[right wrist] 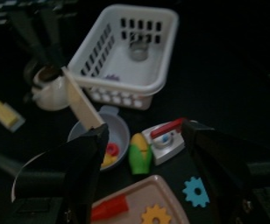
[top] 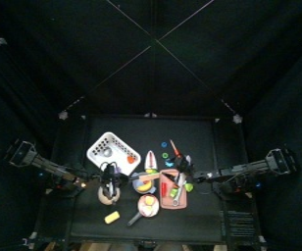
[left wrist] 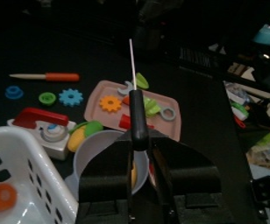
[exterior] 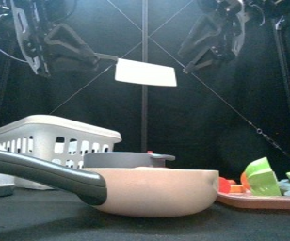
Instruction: Put cleaver in basket
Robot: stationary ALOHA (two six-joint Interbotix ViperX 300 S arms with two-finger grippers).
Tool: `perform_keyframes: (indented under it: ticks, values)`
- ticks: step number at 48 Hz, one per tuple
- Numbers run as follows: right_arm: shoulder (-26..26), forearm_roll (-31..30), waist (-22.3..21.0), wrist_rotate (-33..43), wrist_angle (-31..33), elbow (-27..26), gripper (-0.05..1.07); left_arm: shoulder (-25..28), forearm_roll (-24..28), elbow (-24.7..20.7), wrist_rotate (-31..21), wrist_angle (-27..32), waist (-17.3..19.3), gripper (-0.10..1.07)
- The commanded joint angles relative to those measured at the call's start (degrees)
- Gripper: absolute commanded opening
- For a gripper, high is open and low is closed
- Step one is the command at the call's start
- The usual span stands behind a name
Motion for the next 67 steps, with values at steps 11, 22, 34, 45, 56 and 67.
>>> perform_keyframes:
  ticks: [11, 22, 34, 45, 56, 67]
  values:
    - [-3.2, -13.4, -4.9, 16.6, -0.2, 5.2, 0.97, -6.5, -19.7, -5.4, 20.1, 5.7, 7.0, 0.45]
    - [-3.3, -16.3, -2.3, 19.3, -0.2, 5.0, 0.97, -10.4, -39.2, -6.2, 38.5, -0.2, 7.6, 0.45]
    - [-3.3, -17.0, -1.7, 19.4, -0.1, 6.0, 0.97, -11.8, -56.0, -7.9, 53.5, -17.5, 4.7, 0.45]
    - [-3.3, -17.0, -1.8, 19.3, -0.1, 6.2, 0.97, -13.2, -59.5, -7.6, 54.9, -22.7, 1.1, 0.45]
    - [-3.2, -17.1, -2.0, 19.4, -0.1, 6.5, 0.97, -13.9, -64.8, -5.5, 54.8, -23.0, 0.0, 0.45]
    - [-3.2, -17.0, -2.0, 19.3, 0.0, 6.7, 0.96, -15.6, -66.8, -3.0, 54.6, -24.2, 0.0, 0.45]
